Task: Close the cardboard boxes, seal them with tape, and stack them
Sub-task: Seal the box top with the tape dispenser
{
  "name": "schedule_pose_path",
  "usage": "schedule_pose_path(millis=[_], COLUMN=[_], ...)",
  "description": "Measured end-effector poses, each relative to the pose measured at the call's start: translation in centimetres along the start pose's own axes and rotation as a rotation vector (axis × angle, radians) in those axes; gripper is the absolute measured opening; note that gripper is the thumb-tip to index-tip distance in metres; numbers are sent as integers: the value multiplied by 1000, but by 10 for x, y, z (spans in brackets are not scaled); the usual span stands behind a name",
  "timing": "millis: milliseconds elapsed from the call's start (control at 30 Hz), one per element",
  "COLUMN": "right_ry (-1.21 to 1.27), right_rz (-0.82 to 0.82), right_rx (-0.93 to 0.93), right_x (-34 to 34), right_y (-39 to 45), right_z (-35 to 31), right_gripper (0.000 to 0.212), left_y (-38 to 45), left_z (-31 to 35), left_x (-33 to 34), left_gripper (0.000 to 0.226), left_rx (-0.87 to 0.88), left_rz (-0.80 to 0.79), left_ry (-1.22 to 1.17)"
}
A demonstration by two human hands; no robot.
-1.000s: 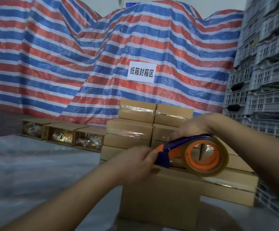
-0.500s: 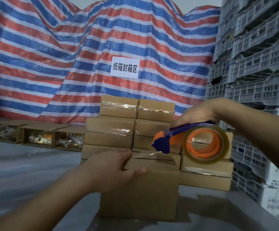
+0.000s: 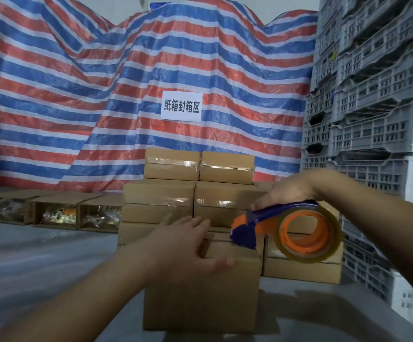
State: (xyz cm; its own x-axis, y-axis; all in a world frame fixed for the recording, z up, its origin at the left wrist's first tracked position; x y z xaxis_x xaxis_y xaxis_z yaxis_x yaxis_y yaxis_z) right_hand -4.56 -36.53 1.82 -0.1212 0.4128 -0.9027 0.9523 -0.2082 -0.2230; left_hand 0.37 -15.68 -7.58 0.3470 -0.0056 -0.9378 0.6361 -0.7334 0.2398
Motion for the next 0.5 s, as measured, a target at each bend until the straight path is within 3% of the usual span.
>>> schedule_pose_path(millis=[200, 333, 500], right_ry=[81, 195, 102], right_rz=[16, -80, -53], right_rx=[-39, -61, -154], right_x=[4, 7, -24], right_y=[3, 2, -12], right_z=[13, 21, 37], right_gripper=[42, 43, 35], left_y=[13, 9, 4], left_z=[41, 38, 36], left_x=[5, 5, 5], left_gripper=[89, 86, 92], left_rx=[75, 84, 64], left_rz=[63, 73, 75], left_ry=[-45, -19, 1])
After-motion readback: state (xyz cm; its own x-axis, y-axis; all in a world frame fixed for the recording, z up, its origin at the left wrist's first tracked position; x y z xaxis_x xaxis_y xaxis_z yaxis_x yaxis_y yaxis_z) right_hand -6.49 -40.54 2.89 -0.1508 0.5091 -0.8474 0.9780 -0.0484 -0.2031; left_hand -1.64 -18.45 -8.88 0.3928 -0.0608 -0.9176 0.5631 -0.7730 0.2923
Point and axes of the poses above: each hand's wrist, its own y-axis towards the middle knuckle, its own x-axis out of the palm, z = x × y, the point moved 4 cm from there along y, towards the middle knuckle, and after that the axes turned 11 degrees about y, right-handed, at the moved point
